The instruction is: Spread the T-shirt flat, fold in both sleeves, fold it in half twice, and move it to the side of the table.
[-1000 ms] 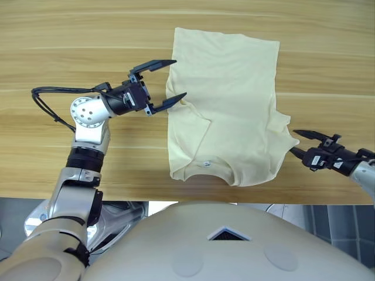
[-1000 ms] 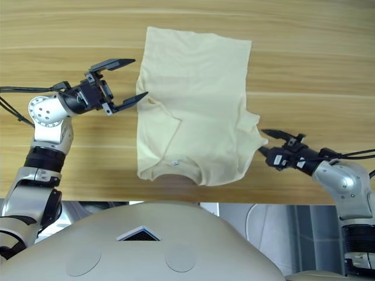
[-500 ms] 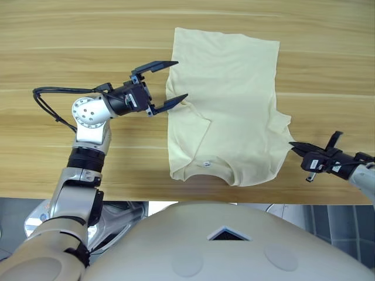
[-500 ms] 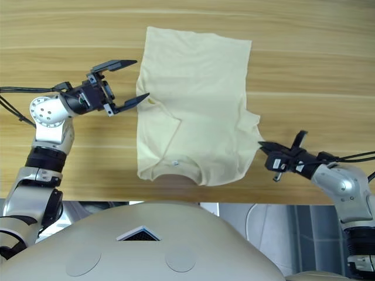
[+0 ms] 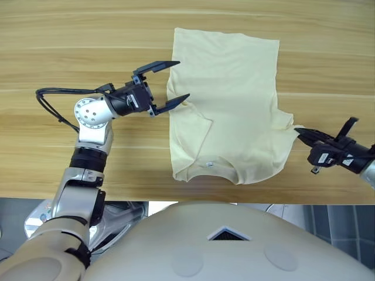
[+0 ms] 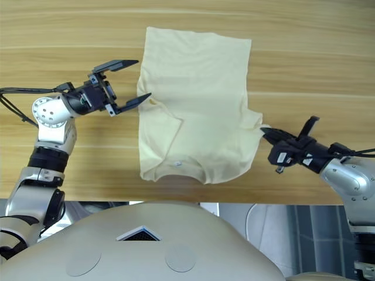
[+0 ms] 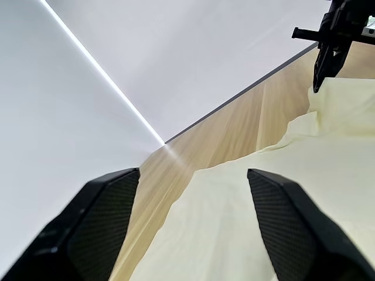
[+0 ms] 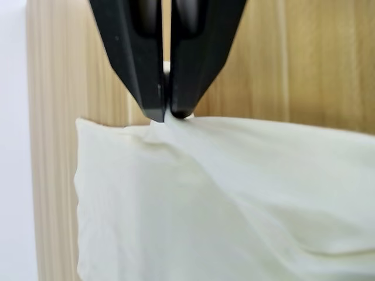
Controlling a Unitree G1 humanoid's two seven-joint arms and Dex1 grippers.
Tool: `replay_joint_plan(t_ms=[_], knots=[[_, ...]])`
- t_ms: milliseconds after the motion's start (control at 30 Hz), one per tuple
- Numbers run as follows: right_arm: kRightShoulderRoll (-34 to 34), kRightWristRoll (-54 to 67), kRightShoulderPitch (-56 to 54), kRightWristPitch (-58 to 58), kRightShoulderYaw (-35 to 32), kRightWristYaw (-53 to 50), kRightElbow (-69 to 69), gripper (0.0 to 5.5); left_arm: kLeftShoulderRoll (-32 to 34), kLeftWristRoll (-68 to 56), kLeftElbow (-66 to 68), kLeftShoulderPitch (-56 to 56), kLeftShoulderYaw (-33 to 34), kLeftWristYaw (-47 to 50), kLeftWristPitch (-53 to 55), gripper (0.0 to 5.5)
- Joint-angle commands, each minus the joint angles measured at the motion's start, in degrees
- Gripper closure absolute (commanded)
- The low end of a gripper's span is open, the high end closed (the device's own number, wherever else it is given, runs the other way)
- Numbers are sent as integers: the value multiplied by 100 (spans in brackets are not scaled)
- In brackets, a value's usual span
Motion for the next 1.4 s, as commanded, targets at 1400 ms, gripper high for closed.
replay_joint_plan(t_ms=[1400], knots=[[991, -491, -3046, 1227, 2548, 628, 41, 419, -248, 242, 347, -197, -129, 14, -45, 206]])
